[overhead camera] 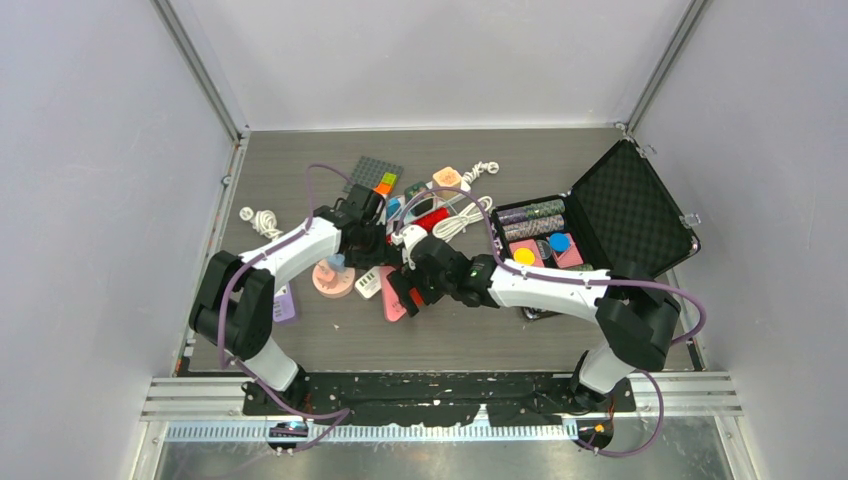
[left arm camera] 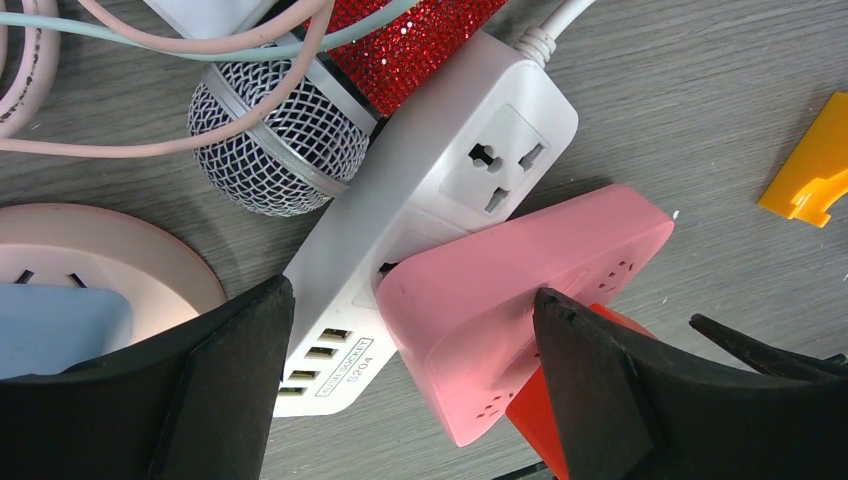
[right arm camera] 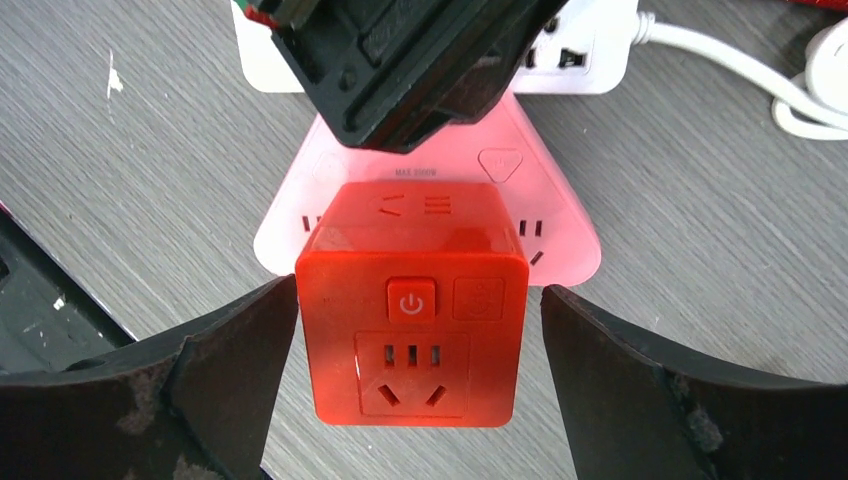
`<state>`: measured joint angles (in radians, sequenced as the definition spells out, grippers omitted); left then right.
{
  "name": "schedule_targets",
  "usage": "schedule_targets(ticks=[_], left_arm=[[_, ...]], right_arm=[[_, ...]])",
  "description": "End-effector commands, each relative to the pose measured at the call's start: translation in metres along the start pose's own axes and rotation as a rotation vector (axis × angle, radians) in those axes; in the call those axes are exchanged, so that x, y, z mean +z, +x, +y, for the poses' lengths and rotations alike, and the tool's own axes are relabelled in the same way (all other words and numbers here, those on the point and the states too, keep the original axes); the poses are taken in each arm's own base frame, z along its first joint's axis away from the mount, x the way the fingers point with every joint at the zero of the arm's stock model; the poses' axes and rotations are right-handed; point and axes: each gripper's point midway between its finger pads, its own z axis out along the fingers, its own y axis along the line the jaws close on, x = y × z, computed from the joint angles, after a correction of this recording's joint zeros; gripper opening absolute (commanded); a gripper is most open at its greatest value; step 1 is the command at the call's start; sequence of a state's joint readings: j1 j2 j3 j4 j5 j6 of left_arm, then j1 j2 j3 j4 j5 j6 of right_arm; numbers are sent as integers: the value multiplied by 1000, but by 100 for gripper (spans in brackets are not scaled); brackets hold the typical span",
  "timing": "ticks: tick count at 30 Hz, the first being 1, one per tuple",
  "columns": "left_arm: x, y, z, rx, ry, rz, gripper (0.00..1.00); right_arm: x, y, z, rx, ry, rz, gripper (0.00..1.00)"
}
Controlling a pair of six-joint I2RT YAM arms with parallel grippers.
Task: Insert the plug
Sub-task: Insert the plug into the socket.
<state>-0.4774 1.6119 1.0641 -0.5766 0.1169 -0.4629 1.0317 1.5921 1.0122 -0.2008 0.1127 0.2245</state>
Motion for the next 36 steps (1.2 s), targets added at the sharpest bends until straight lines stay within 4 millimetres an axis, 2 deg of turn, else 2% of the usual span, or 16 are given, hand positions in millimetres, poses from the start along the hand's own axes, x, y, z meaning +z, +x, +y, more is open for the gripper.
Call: schedule_targets(ticks=[1, 5, 7, 8, 10, 11, 13, 21, 27, 36], left_arm=[[-10, -14, -4, 16, 17, -46, 87], [-9, -13, -4, 16, 18, -41, 87], [-8, -11, -3, 15, 17, -34, 87], [-8, -10, -3, 15, 17, -31, 87], [-7, -7, -2, 14, 16, -21, 87], [-5, -6, 0, 13, 13, -15, 86], [-3, -2, 2, 12, 14, 0, 86], [6, 14, 6, 6, 23, 55, 84], [11, 22, 7, -12, 30, 76, 82], [13, 25, 16, -26, 8, 88, 80]], right_arm=[[-8, -17, 5, -21, -36, -15, 93], [-3, -13, 5, -25, -53, 12, 74], [0, -11, 3, -25, -49, 19, 57], [2, -9, 3, -26, -49, 21, 53], [6, -4, 2, -29, -53, 22, 38], [7, -2, 1, -27, -54, 24, 22], [14, 13, 0, -27, -62, 29, 8], [29, 61, -8, -66, -35, 71, 5], [32, 84, -15, -75, 1, 6, 5], [18, 66, -10, -68, -24, -83, 5]])
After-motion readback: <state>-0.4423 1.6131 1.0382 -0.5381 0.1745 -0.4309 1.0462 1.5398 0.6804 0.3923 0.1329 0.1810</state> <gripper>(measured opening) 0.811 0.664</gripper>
